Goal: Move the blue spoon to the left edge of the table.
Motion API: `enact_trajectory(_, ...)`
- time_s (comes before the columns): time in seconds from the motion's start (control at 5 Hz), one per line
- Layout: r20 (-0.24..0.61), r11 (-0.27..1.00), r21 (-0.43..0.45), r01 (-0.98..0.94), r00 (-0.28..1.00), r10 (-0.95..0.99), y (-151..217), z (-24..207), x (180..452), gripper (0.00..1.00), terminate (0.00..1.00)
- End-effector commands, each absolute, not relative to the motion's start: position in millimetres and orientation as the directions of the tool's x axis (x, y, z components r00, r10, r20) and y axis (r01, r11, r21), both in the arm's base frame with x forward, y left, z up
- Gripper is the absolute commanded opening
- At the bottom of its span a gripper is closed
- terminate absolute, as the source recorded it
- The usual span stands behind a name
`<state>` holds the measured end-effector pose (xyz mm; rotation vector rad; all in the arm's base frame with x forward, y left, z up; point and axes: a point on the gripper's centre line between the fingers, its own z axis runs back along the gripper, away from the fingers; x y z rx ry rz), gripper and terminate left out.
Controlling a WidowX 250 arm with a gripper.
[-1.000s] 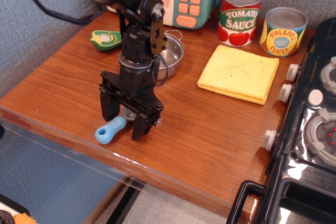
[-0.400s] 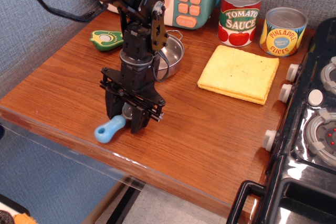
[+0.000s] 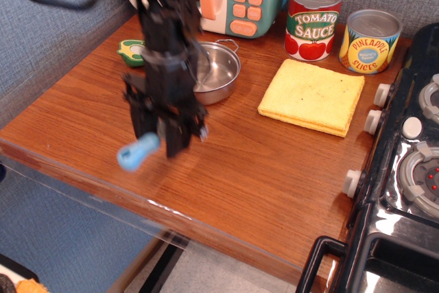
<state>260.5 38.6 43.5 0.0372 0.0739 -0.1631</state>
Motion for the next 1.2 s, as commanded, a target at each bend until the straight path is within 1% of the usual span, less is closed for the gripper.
enact_trajectory(0.0, 0.053, 0.991, 0.083, -0.103, 0.994, 0.099, 124.5, 76.3, 285.3, 0.00, 0.00)
enact_trajectory(0.2, 0.020, 0.983, 0.076, -0.170, 0.985, 0.169, 157.5, 61.7, 286.8, 0.00, 0.00)
enact_trajectory(0.4, -0.026, 0.978, 0.115, -0.175, 0.983, 0.179, 170.7, 46.0, 276.8, 0.00, 0.00)
enact_trajectory(0.6, -0.062, 0.977, 0.132, -0.170, 0.982, 0.179, 170.8, 31.9, 270.7, 0.00, 0.00)
enact_trajectory(0.8, -0.076, 0.962, 0.104, -0.253, 0.962, 0.261, 173.0, 20.7, 268.0, 1.00, 0.00)
enact_trajectory(1.0, -0.042, 0.965, 0.087, -0.248, 0.967, 0.252, 170.6, 28.0, 270.2, 1.00, 0.00)
